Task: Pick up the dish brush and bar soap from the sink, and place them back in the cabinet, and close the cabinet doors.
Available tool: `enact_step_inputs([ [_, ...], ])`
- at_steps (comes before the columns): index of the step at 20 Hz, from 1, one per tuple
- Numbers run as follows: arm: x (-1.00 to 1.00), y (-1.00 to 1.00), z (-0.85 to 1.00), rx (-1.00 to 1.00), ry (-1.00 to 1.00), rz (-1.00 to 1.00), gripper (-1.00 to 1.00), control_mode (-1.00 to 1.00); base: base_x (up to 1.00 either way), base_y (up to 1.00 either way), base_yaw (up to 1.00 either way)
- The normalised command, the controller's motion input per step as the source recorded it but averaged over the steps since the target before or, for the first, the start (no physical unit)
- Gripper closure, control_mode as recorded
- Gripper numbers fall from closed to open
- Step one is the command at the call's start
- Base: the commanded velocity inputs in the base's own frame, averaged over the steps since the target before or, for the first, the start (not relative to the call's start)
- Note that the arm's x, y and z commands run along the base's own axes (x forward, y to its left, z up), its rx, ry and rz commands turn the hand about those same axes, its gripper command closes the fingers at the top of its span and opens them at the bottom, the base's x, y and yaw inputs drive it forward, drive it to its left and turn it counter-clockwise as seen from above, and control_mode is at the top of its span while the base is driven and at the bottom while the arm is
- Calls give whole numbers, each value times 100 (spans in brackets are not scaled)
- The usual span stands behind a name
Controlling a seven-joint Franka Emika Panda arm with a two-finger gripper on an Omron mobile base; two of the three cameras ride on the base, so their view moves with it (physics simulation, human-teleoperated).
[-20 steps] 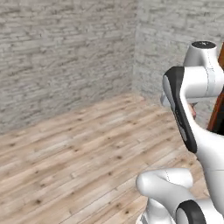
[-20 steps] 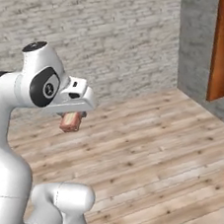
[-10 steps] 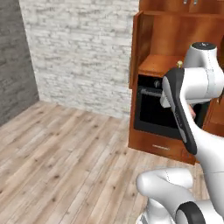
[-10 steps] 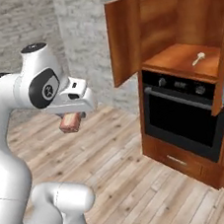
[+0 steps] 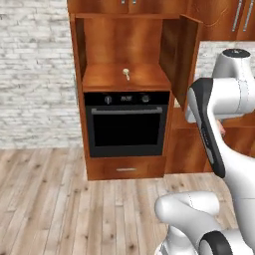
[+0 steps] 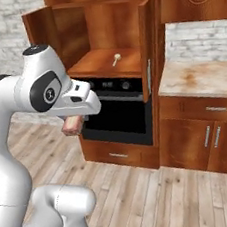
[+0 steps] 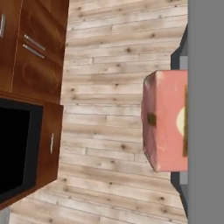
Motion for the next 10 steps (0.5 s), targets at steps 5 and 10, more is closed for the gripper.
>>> enact_step_inputs([
  [5,0,0,0,0,0,0,100,100,94,63,-24],
  [10,0,0,0,0,0,0,100,100,94,61,-1],
])
